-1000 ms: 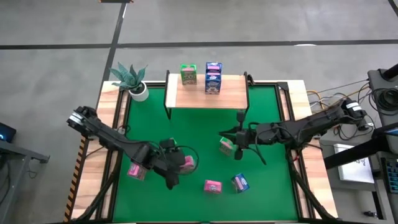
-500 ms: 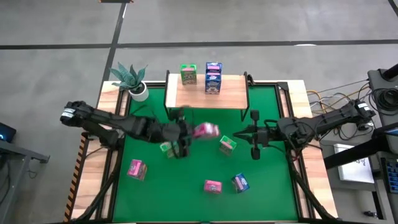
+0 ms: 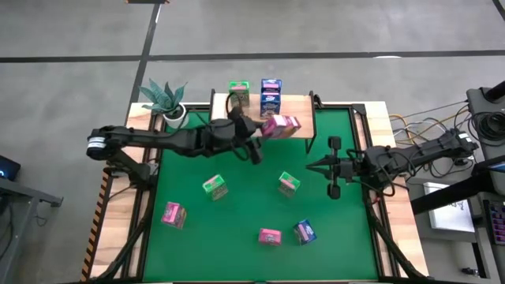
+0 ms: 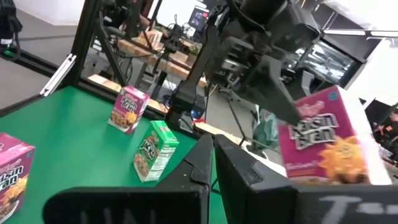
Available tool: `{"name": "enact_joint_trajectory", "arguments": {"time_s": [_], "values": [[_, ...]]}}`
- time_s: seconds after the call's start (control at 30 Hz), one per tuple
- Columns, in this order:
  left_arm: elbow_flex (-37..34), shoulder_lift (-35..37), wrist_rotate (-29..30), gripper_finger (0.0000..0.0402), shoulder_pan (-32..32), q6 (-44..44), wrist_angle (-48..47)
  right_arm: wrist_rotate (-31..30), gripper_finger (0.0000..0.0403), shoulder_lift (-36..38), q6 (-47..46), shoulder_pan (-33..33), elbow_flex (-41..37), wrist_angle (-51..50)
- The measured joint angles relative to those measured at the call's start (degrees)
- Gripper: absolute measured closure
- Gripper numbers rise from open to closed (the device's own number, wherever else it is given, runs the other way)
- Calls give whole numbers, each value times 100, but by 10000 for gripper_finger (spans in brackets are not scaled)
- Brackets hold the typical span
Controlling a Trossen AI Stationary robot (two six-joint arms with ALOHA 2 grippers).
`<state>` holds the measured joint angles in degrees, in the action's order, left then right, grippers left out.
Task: Stack cereal on shelf
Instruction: Put the middle pink cereal box on the shelf
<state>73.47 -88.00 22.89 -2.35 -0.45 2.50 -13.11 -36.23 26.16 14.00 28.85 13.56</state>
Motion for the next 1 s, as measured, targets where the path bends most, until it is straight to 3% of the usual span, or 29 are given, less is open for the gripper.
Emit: {"name": "enact_joint_trajectory", "arguments": {"time_s": [0.33,0.67,0.87,1.0], "values": [[44,-524,-73,248,-236,2,840,-15,394,173,43,1,-43,-84],[1222,-576,-605,248,-603,144,-845,2,394,184,196,2,-43,-85],[1342,-803,-723,248,-595,-41,-851,2,394,230,199,2,-43,-89],[1780,-1163,-726,248,-632,-71,-1246,2,394,250,198,2,-43,-117]]}}
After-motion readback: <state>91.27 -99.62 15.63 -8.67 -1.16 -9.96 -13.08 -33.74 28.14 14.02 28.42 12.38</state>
